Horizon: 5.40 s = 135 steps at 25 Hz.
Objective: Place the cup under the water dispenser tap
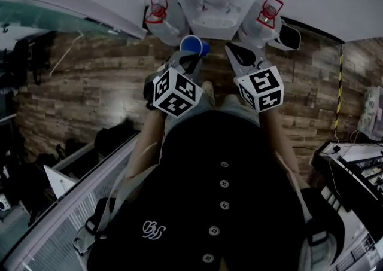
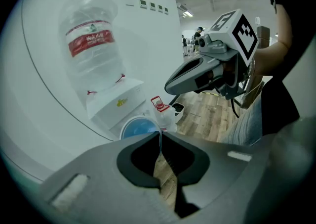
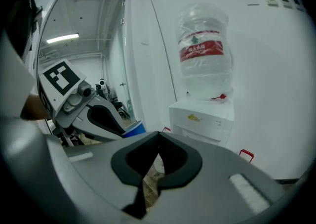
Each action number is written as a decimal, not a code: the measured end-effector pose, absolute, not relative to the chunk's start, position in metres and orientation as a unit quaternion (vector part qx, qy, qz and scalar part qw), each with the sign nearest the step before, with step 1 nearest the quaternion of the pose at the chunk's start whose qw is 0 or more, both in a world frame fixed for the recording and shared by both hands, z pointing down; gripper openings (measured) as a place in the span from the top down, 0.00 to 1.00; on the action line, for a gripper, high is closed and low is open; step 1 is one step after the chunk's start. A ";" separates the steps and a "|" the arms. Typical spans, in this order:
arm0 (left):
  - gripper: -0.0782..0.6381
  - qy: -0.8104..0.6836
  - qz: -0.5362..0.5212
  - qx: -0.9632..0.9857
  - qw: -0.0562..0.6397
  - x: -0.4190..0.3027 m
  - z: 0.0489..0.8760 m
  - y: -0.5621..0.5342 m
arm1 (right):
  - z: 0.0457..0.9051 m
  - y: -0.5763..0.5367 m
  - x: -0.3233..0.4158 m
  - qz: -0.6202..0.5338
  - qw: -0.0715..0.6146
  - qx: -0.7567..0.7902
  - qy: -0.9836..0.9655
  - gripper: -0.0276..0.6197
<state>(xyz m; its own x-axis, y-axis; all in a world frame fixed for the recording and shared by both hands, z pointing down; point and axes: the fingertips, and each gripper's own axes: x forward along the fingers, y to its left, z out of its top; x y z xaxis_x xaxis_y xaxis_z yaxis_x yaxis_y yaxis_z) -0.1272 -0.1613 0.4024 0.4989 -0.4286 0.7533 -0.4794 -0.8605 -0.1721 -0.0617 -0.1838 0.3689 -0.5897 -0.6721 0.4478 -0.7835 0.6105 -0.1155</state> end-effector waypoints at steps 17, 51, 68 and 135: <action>0.87 -0.192 0.422 0.885 0.030 -0.121 0.431 -0.157 | 0.390 -0.178 -0.078 0.181 0.209 0.437 -0.856 0.96; 0.87 -0.264 0.457 0.844 0.099 -0.110 0.488 -0.199 | 0.457 -0.222 -0.056 0.193 0.261 0.361 -0.874 0.96; 0.87 -0.277 0.485 0.821 0.116 -0.120 0.555 -0.215 | 0.517 -0.242 -0.058 0.203 0.267 0.346 -0.877 0.96; 0.86 -0.238 0.584 0.774 -0.057 -0.098 0.745 -0.368 | 0.690 -0.293 -0.041 0.265 0.350 0.366 -0.821 0.96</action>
<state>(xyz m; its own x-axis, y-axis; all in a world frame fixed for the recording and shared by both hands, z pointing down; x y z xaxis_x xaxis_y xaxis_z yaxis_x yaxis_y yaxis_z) -0.0983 -0.3676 0.7454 0.2040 -0.4338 0.8776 -0.3016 -0.8807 -0.3653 -0.0412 -0.2927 0.6903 -0.4871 -0.4162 0.7678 -0.7866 0.5911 -0.1786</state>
